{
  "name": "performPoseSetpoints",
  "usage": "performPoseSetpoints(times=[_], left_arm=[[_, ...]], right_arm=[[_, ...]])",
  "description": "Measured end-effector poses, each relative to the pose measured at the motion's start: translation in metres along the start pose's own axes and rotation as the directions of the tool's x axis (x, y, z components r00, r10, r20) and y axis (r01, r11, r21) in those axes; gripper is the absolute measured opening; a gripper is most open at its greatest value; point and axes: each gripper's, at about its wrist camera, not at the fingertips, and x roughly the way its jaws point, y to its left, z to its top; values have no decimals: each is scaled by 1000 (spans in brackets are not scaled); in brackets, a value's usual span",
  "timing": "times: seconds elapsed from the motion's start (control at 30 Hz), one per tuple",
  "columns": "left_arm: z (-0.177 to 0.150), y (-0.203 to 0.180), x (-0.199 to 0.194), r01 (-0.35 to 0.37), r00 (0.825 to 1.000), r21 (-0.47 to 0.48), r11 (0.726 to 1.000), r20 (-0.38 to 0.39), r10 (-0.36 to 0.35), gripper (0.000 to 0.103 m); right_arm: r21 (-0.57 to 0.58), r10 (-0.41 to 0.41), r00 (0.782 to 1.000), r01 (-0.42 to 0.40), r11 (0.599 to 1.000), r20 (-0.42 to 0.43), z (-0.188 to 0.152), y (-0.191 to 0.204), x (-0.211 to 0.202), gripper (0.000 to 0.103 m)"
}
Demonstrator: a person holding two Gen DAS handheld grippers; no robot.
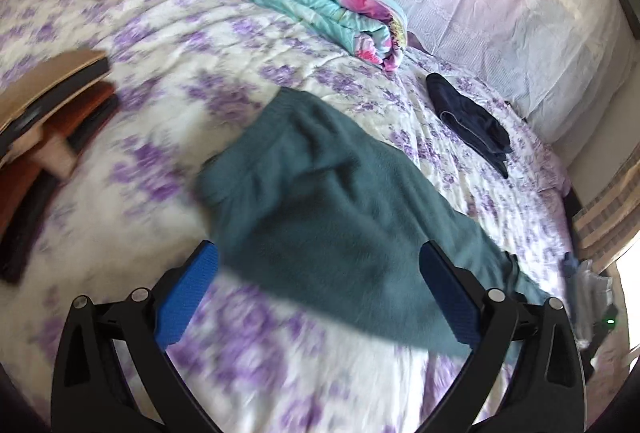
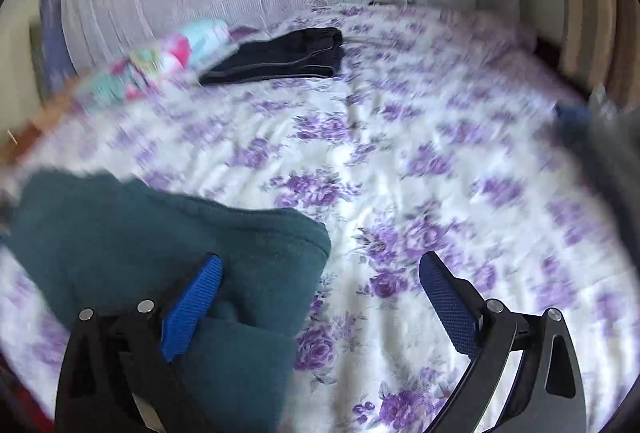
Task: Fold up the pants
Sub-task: 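Grasp the leg cuff with the right gripper and lay it flat, then grasp the teal pants waistband end with the left gripper and fold it over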
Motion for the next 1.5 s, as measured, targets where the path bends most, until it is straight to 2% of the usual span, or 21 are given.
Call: performPoseSetpoints(times=[0.13, 0.17, 0.23, 0.33, 0.37, 0.43, 0.53, 0.63, 0.7, 0.77, 0.9, 1.0, 1.03, 1.07, 1.2, 1.23, 1.27, 1.3, 1.33, 1.43, 1.5], left_arm=[[10, 10, 2, 12, 998, -48, 999, -61, -15, 98], [13, 12, 4, 5, 998, -61, 998, -56, -8, 98], [16, 11, 12, -14, 998, -66, 998, -59, 11, 98], [20, -6, 35, -120, 991, 25, 992, -53, 121, 98], [20, -17, 45, -181, 982, 85, 980, -44, 185, 98], [22, -30, 55, -229, 969, 155, 961, -54, 240, 98], [26, -24, 52, -157, 984, 104, 982, -67, 164, 98], [29, -2, 40, -12, 999, -10, 1000, -49, 12, 98], [30, 6, 36, 21, 999, -48, 999, -42, -23, 91], [29, 11, 34, 22, 999, -69, 997, -40, -25, 78], [29, 16, 33, 20, 999, -97, 995, -36, -24, 62], [29, 22, 33, 61, 996, -131, 990, -57, -69, 31], [28, 24, 34, 81, 993, -146, 986, -70, -92, 16], [28, 23, 35, 78, 993, -144, 986, -71, -89, 12], [26, 5, 22, 15, 1000, -52, 999, -11, -16, 7], [25, -4, 15, 5, 1000, -16, 1000, 13, -5, 7], [25, -15, 9, -2, 999, 25, 1000, 35, 1, 7], [25, -24, 4, -7, 999, 59, 998, 51, 4, 7], [23, -38, -3, -13, 997, 106, 994, 75, 5, 7], [19, -65, -17, -17, 993, 194, 981, 116, -6, 7], [16, -82, -28, -11, 990, 238, 971, 140, -23, 7]], right_arm=[[102, -70, 997, 65, 993, 38, 16, -52, -6, 99], [128, -52, 998, 48, 991, 27, 16, -62, -3, 99], [217, 25, 997, -9, 976, -74, 6, -84, 23, 100], [188, 3, 996, 15, 982, -92, 0, -78, 25, 100], [166, -23, 994, 41, 985, -109, -1, -74, 27, 100], [154, -31, 993, 49, 987, -113, -4, -71, 29, 100], [216, 36, 996, -19, 976, -77, -8, -83, 23, 100], [286, 109, 994, -96, 953, -27, -7, -95, 18, 100], [306, 128, 992, -118, 945, -13, -6, -99, 17, 100], [302, 123, 992, -112, 947, -16, -5, -98, 18, 100], [294, 115, 993, -103, 950, -22, -5, -98, 18, 100], [296, 117, 993, -105, 949, -21, -5, -98, 18, 100], [292, 112, 993, -100, 951, -24, -5, -97, 19, 100], [289, 107, 994, -95, 953, -28, -5, -96, 19, 100], [210, 46, 996, -30, 977, -72, -4, -79, 23, 100], [172, 64, 995, -51, 984, -72, -3, -71, 23, 100], [131, 153, 987, -145, 981, -56, -3, -62, 21, 100], [100, 254, 966, -249, 963, -39, -4, -55, 17, 100], [79, 293, 956, -290, 954, -27, -5, -50, 14, 100], [13, 367, 930, -366, 930, -7, -7, -37, 3, 100], [-27, 337, 939, -340, 940, -62, -14, -24, 9, 100]])
